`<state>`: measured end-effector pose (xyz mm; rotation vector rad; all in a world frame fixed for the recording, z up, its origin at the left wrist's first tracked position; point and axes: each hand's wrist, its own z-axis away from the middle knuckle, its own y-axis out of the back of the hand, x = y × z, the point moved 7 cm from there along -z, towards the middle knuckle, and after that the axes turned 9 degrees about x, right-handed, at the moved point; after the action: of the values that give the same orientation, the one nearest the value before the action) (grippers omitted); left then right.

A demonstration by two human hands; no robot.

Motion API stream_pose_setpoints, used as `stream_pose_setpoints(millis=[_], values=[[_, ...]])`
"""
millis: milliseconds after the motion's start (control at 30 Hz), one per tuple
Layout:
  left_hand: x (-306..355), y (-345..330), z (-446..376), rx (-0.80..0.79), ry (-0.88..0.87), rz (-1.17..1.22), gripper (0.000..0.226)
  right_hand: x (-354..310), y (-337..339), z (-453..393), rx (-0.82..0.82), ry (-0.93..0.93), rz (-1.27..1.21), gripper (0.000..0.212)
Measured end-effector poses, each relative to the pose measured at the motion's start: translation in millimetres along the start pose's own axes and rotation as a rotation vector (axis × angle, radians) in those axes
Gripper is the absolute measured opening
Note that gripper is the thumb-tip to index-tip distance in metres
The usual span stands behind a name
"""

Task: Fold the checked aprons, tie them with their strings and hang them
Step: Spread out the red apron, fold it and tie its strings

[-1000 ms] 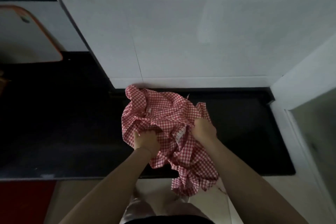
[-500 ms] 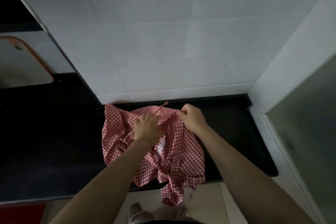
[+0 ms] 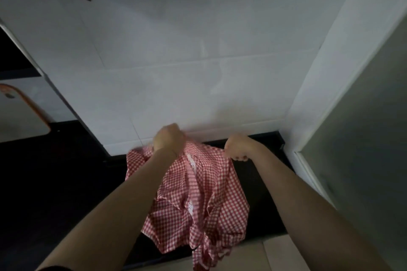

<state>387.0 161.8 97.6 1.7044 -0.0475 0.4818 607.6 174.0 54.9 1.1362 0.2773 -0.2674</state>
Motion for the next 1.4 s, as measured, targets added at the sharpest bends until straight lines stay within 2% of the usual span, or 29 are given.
stream_pose_setpoints(millis=[33, 67, 100, 133, 167, 233, 267, 333, 400, 433, 467, 500, 533, 600, 633, 767, 800, 867, 933, 1000, 1067, 1100, 1133, 1200, 1267, 1400], values=[[25, 12, -5, 0.074, -0.077, 0.141, 0.025, 9, 18, 0, 0.095, -0.072, -0.109, 0.022], [54, 22, -5, 0.137, -0.203, 0.278, 0.030, 22, 40, -2, 0.268, -0.144, -0.213, 0.023], [80, 28, 2, 0.184, -0.357, 0.381, 0.042, 36, 59, 0, 0.451, -0.225, -0.300, 0.038], [95, 29, 11, 0.231, -0.480, 0.423, 0.055, 45, 68, 4, 0.560, -0.272, -0.364, 0.056], [100, 25, 17, 0.278, -0.530, 0.427, 0.062, 50, 69, 6, 0.604, -0.291, -0.409, 0.068], [79, 3, 21, 0.299, -0.427, 0.378, 0.063, 50, 57, 3, 0.633, -0.265, -0.413, 0.068], [62, -13, 23, 0.245, -0.329, 0.336, 0.059, 47, 48, 3, 0.653, -0.238, -0.351, 0.060], [31, -55, 31, 0.023, -0.198, 0.197, 0.050, 40, 25, 4, 0.686, -0.142, -0.223, 0.046], [6, -105, 47, -0.274, -0.173, 0.021, 0.048, 29, -8, 4, 0.608, -0.018, -0.195, 0.018], [-5, -128, 58, -0.412, -0.181, -0.040, 0.051, 28, -34, -3, 0.522, 0.030, -0.190, 0.010], [-13, -144, 71, -0.517, -0.198, -0.082, 0.055, 29, -57, -5, 0.412, 0.063, -0.185, 0.016], [-20, -157, 80, -0.588, -0.207, -0.115, 0.060, 30, -82, -7, 0.279, 0.068, -0.170, 0.012], [-30, -168, 89, -0.638, -0.202, -0.146, 0.064, 34, -107, -10, 0.175, 0.064, -0.158, 0.014], [-51, -179, 101, -0.705, -0.188, -0.255, 0.068, 50, -137, -8, 0.045, -0.002, -0.109, 0.053], [-63, -182, 105, -0.725, -0.178, -0.328, 0.068, 57, -148, -5, -0.016, -0.042, -0.096, 0.062], [-109, -170, 101, -0.769, 0.015, -0.603, 0.086, 68, -170, 10, -0.341, -0.131, 0.053, 0.059], [-110, -159, 97, -0.769, 0.069, -0.670, 0.084, 66, -167, 12, -0.346, -0.150, 0.076, 0.057], [-95, -137, 81, -0.616, 0.015, -0.728, 0.053, 58, -158, 7, -0.237, -0.151, 0.074, 0.049], [-65, -116, 66, -0.363, -0.141, -0.670, 0.025, 54, -145, 2, 0.015, -0.151, 0.053, 0.036], [-50, -110, 66, -0.251, -0.183, -0.524, 0.016, 56, -132, 6, 0.220, -0.187, 0.016, 0.036], [-56, -123, 72, -0.280, -0.113, -0.387, 0.024, 66, -135, 13, 0.175, -0.275, 0.021, 0.061], [-63, -132, 78, -0.313, -0.079, -0.369, 0.031, 71, -141, 15, 0.109, -0.310, 0.048, 0.065], [-71, -138, 83, -0.338, -0.052, -0.373, 0.035, 75, -144, 18, 0.053, -0.334, 0.075, 0.057], [-87, -148, 90, -0.343, -0.005, -0.375, 0.026, 82, -147, 21, 0.001, -0.380, 0.061, 0.031], [-97, -152, 94, -0.349, 0.061, -0.340, 0.020, 83, -139, 23, 0.020, -0.388, 0.032, 0.026], [-106, -147, 87, -0.371, 0.253, -0.199, 0.027, 89, -106, 24, 0.100, -0.445, -0.099, 0.024]])
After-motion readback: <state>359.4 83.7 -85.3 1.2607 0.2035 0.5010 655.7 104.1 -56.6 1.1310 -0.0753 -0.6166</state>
